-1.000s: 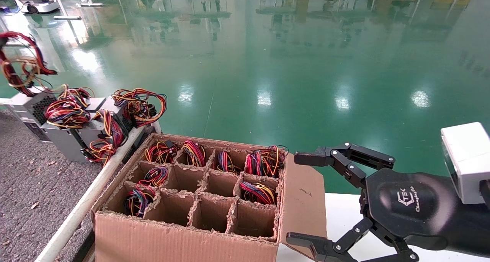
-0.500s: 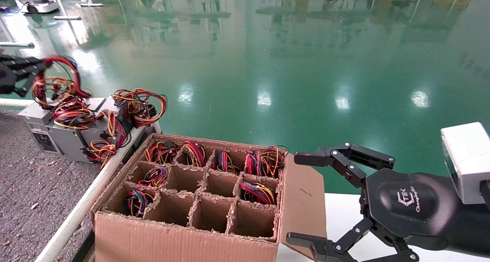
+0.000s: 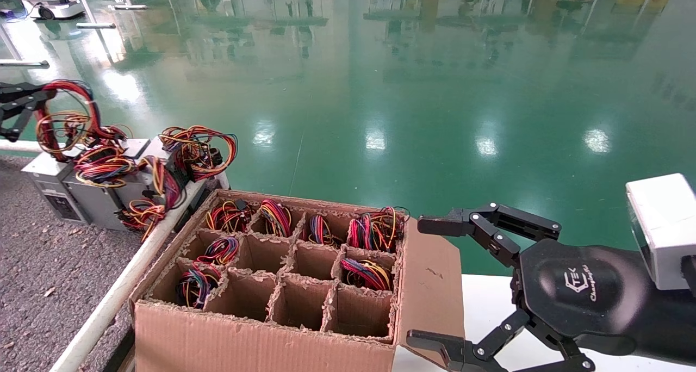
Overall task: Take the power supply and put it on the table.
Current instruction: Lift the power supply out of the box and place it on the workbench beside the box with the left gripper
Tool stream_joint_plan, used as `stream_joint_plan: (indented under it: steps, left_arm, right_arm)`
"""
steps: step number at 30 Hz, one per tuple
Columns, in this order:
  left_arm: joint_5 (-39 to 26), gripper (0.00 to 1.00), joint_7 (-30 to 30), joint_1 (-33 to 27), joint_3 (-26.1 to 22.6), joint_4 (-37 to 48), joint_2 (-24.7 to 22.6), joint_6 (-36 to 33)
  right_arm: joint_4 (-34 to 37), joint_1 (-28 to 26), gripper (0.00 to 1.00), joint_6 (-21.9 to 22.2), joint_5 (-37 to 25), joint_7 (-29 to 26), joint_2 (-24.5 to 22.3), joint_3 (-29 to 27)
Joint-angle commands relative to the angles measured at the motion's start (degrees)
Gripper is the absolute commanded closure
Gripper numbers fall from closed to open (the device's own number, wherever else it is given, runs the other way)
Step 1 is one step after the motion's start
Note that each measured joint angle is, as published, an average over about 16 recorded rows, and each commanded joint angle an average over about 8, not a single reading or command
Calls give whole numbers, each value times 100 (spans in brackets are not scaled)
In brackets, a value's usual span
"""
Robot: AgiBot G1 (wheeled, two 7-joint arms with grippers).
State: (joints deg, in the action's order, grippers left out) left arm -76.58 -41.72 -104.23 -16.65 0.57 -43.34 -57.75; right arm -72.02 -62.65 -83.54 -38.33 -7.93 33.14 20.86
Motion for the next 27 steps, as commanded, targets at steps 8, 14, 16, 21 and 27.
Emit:
stream_joint_plan:
  steps: [8,14,16,21,27]
  left_arm:
    - [53,100,-11,120,38,49,49,90]
    - [88,100,-33,193,62,42,77,107]
    - [103,100,-63,215,73,25,83,113]
    - [127,57,-146,252,89,-20,92,145]
    - [135,0,-198,268,92,-54,101,195]
  right_arm:
    - [0,0,0,0,0,0,0,0]
    - [0,0,0,0,0,0,0,1]
    - [0,0,0,0,0,0,0,1]
    - [0,0,0,1,1,0,0,0]
    - [2,1,0,2,2,1,-1,0]
